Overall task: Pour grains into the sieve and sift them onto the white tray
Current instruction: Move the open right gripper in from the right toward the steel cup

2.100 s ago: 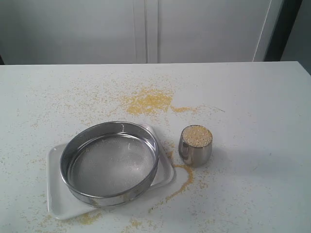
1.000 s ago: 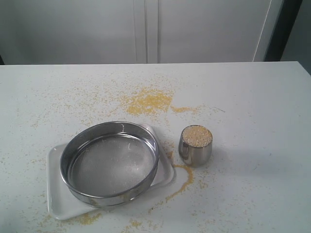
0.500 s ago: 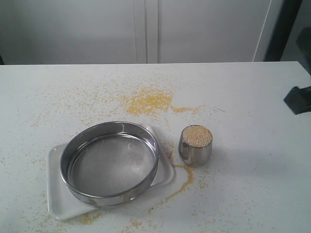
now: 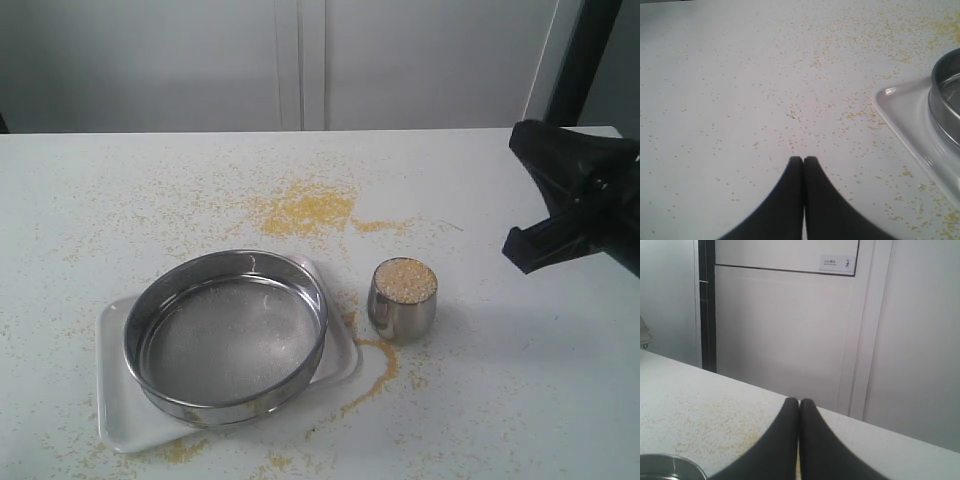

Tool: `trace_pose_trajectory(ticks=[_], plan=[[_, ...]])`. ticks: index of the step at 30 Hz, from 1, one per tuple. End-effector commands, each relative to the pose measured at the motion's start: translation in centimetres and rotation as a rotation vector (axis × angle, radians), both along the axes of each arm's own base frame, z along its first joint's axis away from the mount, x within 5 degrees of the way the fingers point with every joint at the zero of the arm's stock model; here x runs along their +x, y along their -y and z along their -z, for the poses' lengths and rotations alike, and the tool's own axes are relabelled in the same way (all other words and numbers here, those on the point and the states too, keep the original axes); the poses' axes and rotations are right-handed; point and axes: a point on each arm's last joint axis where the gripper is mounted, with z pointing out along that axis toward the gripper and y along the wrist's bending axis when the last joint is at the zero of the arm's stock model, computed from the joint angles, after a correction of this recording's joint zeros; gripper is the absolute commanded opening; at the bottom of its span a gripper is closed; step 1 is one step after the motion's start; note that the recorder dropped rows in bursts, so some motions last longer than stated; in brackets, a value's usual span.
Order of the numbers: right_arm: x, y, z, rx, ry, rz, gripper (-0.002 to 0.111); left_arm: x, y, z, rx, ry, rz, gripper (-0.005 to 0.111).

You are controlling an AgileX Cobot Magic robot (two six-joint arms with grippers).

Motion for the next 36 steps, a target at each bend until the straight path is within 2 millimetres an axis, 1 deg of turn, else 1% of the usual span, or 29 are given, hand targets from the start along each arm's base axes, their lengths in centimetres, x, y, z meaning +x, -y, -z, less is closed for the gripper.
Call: trace_pose_trajectory(ticks=[1,4,6,7,8,9,10,12,19,23,26,31,36], plan=[[0.7,-0.3,0.8,-0.004,-0.034,-0.020,0.001,0.0,0.0,0.1,-0.009,-0.003,-0.002,0.001],[1.2,-0.6,1.3,-0.026,-0.054,-0.038,0.010,0.0,0.0,0.1,-0.009,-0.003,-0.002,0.001],[1.5,-0.7,1.7,-0.035,-0.070,-0.047,0.022,0.0,0.0,0.1,-0.009,-0.003,-0.002,0.001],[1.6,-0.7,1.9,-0.038,-0.080,-0.048,0.030,0.0,0.0,0.1,-0.009,-0.003,-0.002,0.001],[1.8,-0.7,2.3,-0.041,-0.098,-0.048,0.048,0.0,0.0,0.1,-0.009,-0.003,-0.002,0.001],[1.9,-0.7,2.4,-0.042,-0.105,-0.048,0.056,0.0,0.0,0.1,-0.009,-0.003,-0.002,0.001],[2.0,-0.8,2.7,-0.044,-0.117,-0.048,0.068,0.0,0.0,0.1,-0.009,-0.003,-0.002,0.001],[2.3,-0.8,3.2,-0.048,-0.140,-0.048,0.081,0.0,0.0,0.1,-0.009,-0.003,-0.002,0.001],[3.4,-0.7,5.6,-0.056,-0.258,-0.017,0.083,0.0,0.0,0.1,-0.009,-0.003,-0.002,0.001],[3.9,-0.6,6.5,-0.057,-0.289,0.004,0.083,0.0,0.0,0.1,-0.009,-0.003,-0.002,0.001],[4.0,-0.7,6.8,-0.054,-0.297,-0.001,0.083,0.0,0.0,0.1,-0.009,-0.003,-0.002,0.001],[4.0,-0.8,6.8,-0.046,-0.291,-0.015,0.083,0.0,0.0,0.1,-0.009,-0.003,-0.002,0.001],[3.7,-1.7,7.0,-0.055,-0.294,-0.079,0.083,0.0,0.0,0.1,-0.009,-0.003,-0.002,0.001]])
